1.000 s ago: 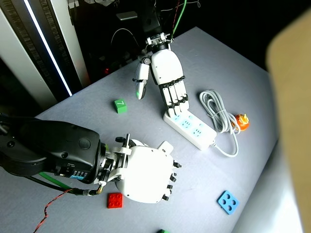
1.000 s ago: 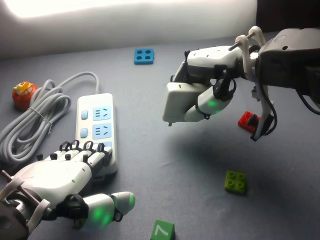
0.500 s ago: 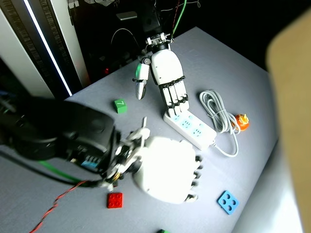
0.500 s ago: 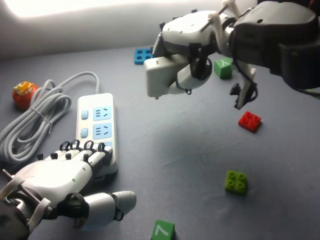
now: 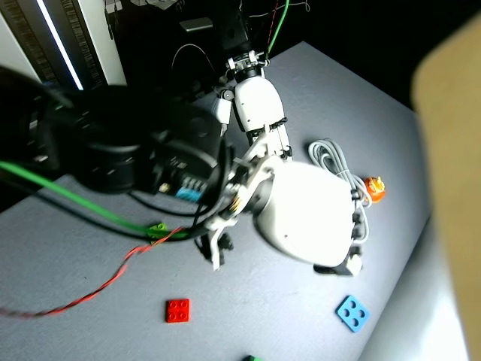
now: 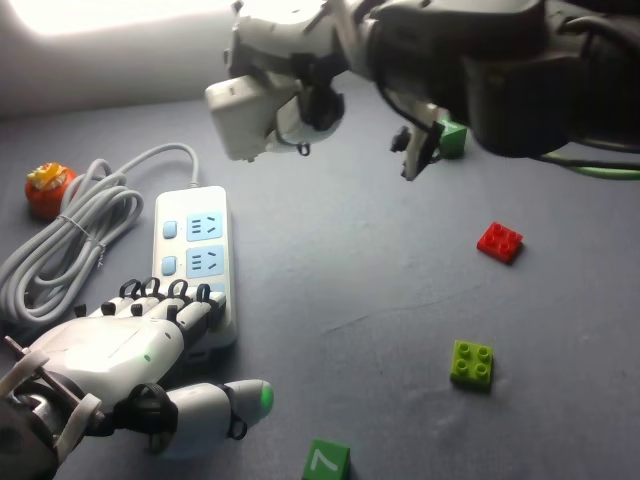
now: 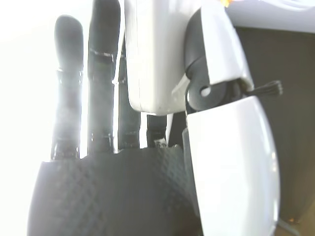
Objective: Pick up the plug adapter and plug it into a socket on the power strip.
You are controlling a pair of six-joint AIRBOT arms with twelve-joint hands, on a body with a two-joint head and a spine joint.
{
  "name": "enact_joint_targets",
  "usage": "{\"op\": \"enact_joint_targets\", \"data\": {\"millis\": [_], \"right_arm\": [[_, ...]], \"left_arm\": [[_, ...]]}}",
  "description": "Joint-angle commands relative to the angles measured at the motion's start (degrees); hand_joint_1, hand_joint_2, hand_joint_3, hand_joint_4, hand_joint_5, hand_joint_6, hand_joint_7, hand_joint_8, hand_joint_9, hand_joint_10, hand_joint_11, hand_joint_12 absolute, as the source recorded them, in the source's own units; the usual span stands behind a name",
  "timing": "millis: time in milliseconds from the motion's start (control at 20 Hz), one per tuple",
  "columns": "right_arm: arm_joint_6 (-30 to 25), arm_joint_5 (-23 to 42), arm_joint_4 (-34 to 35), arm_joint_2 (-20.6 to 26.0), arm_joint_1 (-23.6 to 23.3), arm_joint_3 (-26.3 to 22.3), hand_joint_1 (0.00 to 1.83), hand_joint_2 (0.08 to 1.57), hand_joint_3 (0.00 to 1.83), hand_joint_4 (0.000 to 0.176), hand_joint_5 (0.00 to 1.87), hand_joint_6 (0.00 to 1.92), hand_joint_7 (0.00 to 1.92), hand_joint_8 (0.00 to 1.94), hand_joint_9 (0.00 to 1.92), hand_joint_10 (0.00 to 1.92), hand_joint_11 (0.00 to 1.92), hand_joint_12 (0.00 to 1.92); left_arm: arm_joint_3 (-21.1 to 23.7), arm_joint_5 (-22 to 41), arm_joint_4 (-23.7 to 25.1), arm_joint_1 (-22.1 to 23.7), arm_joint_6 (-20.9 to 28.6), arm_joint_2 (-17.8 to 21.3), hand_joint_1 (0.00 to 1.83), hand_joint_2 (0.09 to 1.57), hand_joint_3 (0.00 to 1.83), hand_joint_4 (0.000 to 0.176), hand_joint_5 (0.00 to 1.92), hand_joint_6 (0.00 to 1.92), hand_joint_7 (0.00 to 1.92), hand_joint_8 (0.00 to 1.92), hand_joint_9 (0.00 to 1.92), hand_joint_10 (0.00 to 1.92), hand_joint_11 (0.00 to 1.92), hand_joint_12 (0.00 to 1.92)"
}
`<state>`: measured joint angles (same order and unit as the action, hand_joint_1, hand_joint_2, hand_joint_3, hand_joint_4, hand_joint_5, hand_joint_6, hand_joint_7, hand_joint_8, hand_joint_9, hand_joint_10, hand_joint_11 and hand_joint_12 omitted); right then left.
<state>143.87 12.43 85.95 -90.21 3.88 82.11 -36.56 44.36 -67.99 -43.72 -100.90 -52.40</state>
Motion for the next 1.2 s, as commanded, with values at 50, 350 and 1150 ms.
{"op": "enact_joint_targets", "data": {"millis": [50,350,1150], "right_arm": [[2.8,2.0,-1.5,0.0,-2.4,-0.3,1.24,1.10,0.00,0.000,0.93,0.96,1.09,0.94,1.03,0.70,0.66,1.34],[-25.8,-0.5,-40.2,2.4,-1.3,-1.7,1.23,1.11,0.00,0.000,0.91,0.98,1.07,0.98,1.01,0.70,0.63,1.35],[-111.6,-24.1,-103.1,-1.9,-5.2,4.8,1.23,1.10,0.00,0.000,0.95,0.95,1.07,0.95,1.01,0.71,0.60,1.41]], "left_arm": [[-0.3,-0.2,0.3,0.4,0.2,-0.4,0.00,1.23,0.00,0.000,0.03,0.00,0.05,0.00,0.05,0.00,0.00,0.15],[-0.4,-0.2,0.3,0.4,0.1,-0.4,0.00,1.23,0.00,0.000,0.07,0.00,0.09,0.00,0.07,0.01,0.00,0.17],[-0.4,-0.4,0.3,0.3,0.1,-0.4,0.00,1.23,0.00,0.000,0.07,0.00,0.09,0.00,0.07,0.00,0.00,0.18]]}}
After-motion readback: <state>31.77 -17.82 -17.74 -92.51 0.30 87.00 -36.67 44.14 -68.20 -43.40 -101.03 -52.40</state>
